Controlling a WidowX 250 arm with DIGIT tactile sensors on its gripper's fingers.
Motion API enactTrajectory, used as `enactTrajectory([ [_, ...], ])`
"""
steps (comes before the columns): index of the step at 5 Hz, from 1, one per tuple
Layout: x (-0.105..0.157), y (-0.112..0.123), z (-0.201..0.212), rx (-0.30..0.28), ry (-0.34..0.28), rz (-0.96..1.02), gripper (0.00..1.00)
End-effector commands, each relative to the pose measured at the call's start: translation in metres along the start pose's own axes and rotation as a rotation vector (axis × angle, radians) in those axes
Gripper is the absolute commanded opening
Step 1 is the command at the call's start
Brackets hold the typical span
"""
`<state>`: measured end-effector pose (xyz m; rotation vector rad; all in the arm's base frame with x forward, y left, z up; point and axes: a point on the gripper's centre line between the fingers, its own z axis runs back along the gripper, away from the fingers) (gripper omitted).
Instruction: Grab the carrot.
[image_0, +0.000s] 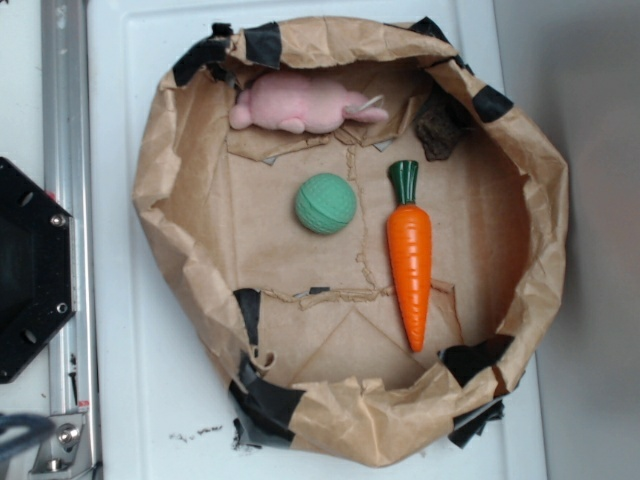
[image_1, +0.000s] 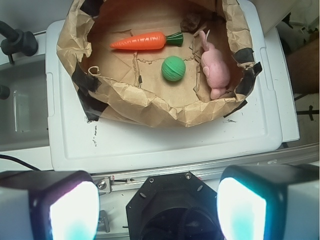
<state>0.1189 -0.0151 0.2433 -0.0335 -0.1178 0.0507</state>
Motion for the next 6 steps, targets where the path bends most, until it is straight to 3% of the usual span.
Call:
enactTrajectory([
  [1, 0.0, 0.0, 0.0, 0.0, 0.0, 0.0, 1.0],
  [2, 0.029, 0.014, -0.033, 0.126, 0.027, 0.037, 1.0],
  [3, 0.078, 0.031, -0.066, 0.119, -0.099, 0.134, 1.0],
  [4, 0.115, 0.032, -0.082, 0.128, -0.156, 0.183, 1.0],
  [5, 0.141, 0.03, -0.113, 0.105, -0.269, 0.4, 1.0],
  [6, 0.16, 0.029, -0.148, 0.076, -0.24, 0.6, 1.0],
])
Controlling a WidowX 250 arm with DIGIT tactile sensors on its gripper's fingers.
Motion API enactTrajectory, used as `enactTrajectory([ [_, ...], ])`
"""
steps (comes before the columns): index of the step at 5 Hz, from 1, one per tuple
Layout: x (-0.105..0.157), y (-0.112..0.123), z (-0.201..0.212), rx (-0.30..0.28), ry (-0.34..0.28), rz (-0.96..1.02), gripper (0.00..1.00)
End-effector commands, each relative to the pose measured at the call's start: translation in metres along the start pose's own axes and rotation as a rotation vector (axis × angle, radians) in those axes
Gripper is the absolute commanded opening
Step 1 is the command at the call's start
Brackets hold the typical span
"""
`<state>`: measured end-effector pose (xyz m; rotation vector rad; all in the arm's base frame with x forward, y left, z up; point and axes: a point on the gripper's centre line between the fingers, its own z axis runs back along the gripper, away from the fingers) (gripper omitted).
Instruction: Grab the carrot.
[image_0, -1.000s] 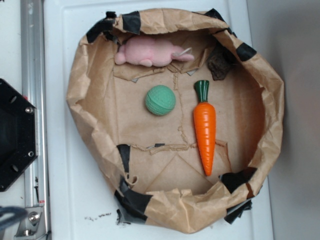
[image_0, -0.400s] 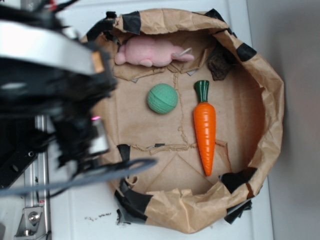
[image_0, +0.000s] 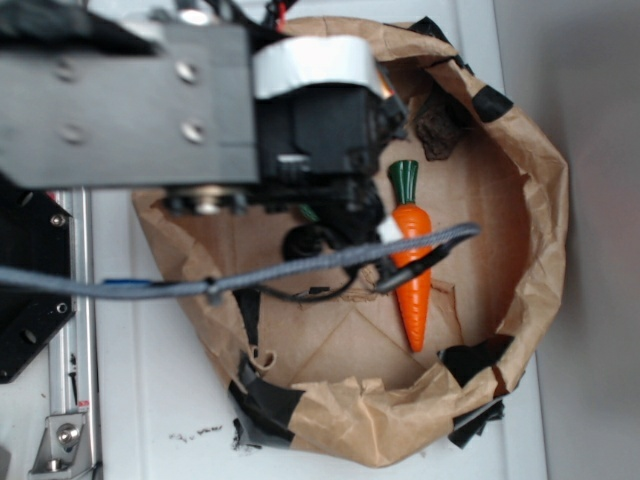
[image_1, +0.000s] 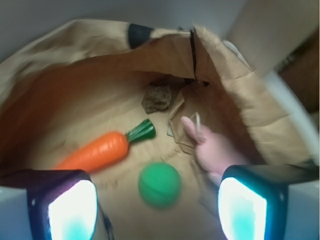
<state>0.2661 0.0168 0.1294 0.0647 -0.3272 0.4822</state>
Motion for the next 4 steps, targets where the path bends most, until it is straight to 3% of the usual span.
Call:
enactTrajectory([
  [1, 0.014, -0.022, -0.037, 0.004, 0.029, 0.307, 1.0],
  [3, 0.01, -0.047, -0.066, 0.022, 0.056, 0.318, 1.0],
  [4, -0.003, -0.052, -0.087, 0.038, 0.1, 0.297, 1.0],
])
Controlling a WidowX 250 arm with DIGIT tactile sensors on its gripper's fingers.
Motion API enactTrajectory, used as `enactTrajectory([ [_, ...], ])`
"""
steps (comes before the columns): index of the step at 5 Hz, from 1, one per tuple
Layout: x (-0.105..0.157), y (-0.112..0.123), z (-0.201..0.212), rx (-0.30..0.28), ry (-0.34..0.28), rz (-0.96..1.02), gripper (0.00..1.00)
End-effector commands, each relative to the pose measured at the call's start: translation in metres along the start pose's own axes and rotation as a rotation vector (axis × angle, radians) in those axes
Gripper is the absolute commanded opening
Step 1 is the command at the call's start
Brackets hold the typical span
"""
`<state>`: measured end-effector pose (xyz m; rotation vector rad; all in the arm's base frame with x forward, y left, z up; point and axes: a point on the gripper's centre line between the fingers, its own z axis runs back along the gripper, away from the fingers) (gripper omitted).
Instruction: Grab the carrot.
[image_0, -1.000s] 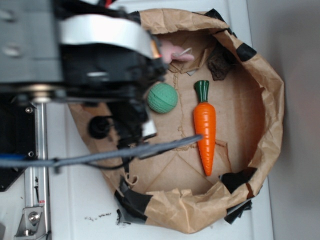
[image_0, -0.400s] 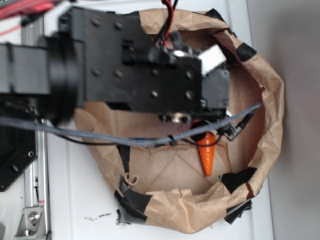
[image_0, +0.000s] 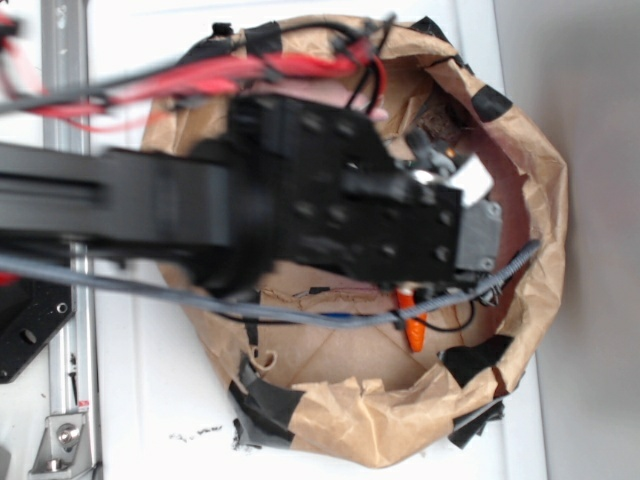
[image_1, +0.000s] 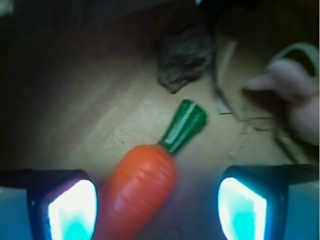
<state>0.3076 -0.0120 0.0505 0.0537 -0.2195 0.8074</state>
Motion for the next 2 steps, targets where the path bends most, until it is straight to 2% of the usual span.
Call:
enactTrajectory([
  [1, -0.0127, -0.003, -0.0154, -0.015, 0.03, -0.036, 1.0],
  [2, -0.0201, 0.0044, -0.017, -0.021, 0.033, -0.052, 0.97],
])
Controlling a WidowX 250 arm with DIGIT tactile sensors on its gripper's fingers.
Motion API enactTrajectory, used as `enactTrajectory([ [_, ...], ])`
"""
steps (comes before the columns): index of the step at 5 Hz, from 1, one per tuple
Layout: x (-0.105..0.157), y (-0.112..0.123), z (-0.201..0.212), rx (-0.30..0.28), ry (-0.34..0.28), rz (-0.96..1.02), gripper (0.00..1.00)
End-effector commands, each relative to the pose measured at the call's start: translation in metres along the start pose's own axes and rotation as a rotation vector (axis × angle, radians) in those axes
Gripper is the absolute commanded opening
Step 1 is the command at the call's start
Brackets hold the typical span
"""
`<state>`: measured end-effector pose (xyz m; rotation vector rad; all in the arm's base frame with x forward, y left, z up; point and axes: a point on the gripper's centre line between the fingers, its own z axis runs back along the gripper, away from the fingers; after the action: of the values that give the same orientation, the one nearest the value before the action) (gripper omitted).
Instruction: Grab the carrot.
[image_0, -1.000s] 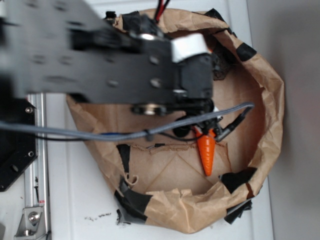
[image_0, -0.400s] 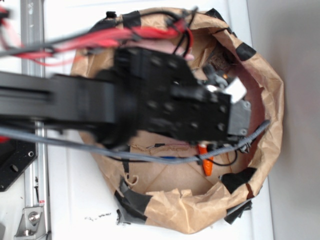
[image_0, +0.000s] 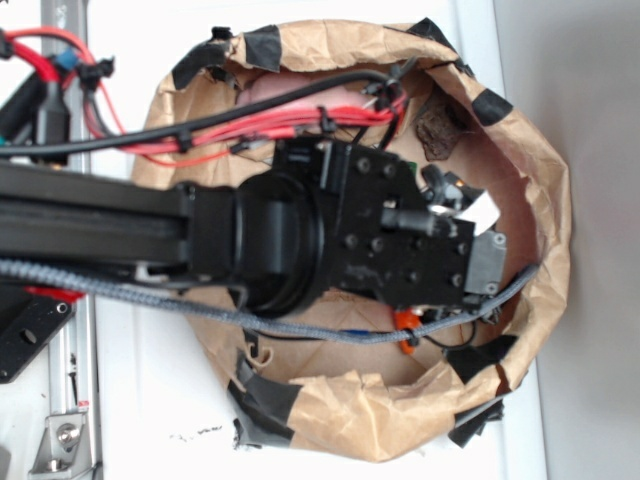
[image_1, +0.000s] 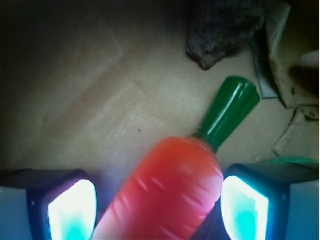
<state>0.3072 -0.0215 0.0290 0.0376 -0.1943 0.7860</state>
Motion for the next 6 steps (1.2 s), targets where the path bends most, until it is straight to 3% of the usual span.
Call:
enactTrajectory([
  [1, -0.013, 0.014, 0.009, -0.082, 0.033, -0.077, 0.0],
  [2, -0.014, 0.012, 0.021, -0.151, 0.031, -0.173, 0.0],
  [3, -0.012, 0.009, 0.029, -0.196, 0.069, -0.226, 0.0],
  [4, -0.002, 0.006, 0.048, -0.217, 0.082, -0.362, 0.0],
  [5, 0.022, 0.008, 0.083, -0.208, -0.012, -0.546, 0.0],
  [6, 0.042, 0.017, 0.127, -0.215, -0.195, -0.668, 0.0],
])
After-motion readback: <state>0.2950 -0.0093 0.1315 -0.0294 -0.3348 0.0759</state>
